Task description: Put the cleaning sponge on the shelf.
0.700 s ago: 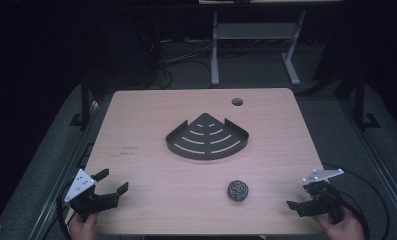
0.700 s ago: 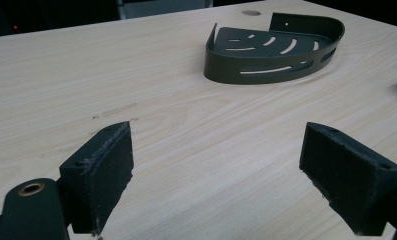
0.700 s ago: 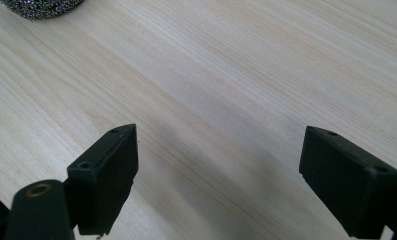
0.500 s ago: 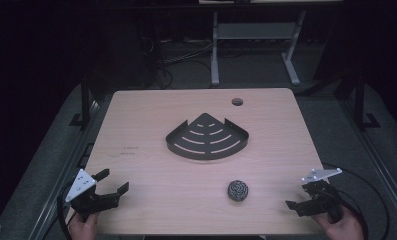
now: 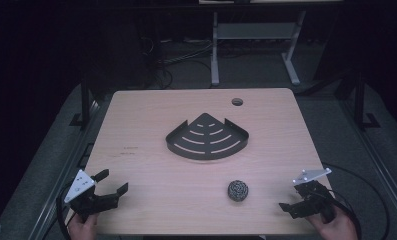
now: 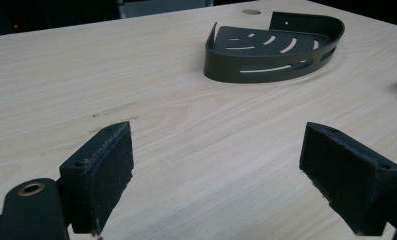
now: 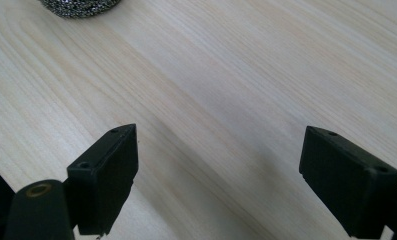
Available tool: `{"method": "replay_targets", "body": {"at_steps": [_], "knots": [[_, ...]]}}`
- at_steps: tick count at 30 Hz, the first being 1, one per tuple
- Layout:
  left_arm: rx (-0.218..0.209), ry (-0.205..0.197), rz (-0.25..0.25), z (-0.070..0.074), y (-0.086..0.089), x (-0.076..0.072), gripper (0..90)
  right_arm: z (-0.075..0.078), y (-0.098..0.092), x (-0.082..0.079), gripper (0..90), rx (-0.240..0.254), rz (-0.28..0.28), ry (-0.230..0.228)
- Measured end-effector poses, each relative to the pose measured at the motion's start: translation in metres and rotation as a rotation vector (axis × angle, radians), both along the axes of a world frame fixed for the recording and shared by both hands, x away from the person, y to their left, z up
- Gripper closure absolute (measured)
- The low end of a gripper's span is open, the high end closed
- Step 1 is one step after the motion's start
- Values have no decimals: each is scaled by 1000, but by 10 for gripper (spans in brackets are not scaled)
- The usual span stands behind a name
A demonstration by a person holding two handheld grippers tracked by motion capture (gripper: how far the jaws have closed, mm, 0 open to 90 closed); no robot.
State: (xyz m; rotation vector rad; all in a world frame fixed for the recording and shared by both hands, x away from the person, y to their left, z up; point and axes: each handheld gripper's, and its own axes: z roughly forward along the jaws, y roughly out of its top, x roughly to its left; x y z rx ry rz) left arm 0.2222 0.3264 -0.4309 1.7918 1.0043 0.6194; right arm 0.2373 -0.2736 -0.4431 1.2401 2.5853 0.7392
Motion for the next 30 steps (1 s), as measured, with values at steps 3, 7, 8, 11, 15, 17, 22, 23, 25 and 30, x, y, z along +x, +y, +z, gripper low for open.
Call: {"method": "replay_targets", "body": {"at_steps": [3,7,8,11,15,17,22,23,25,30], "knots": [[-2,-4,-2,0,0,0,132,1,6,0,154,-6,21,0],[7,-3,-5,0,-1,-1,132,0,10,0,155,-18,40,2],[9,-4,-5,0,-1,-1,132,0,11,0,154,-21,44,4],[8,-5,-6,0,-1,-1,132,1,14,0,154,-16,53,2],[7,-3,-5,0,-1,-1,132,2,18,-1,154,-20,67,-2],[6,-3,-5,0,-1,-1,132,2,20,-1,154,-21,72,2],[7,-3,-5,0,-1,-1,132,3,24,-1,154,-25,87,-2],[7,-2,-5,0,-1,-1,132,3,24,-1,154,-28,88,-3],[6,-1,-6,0,-1,-1,132,4,26,-1,154,-29,95,-8],[7,-1,-7,0,-2,0,132,4,28,-1,154,-31,104,-5]]}}
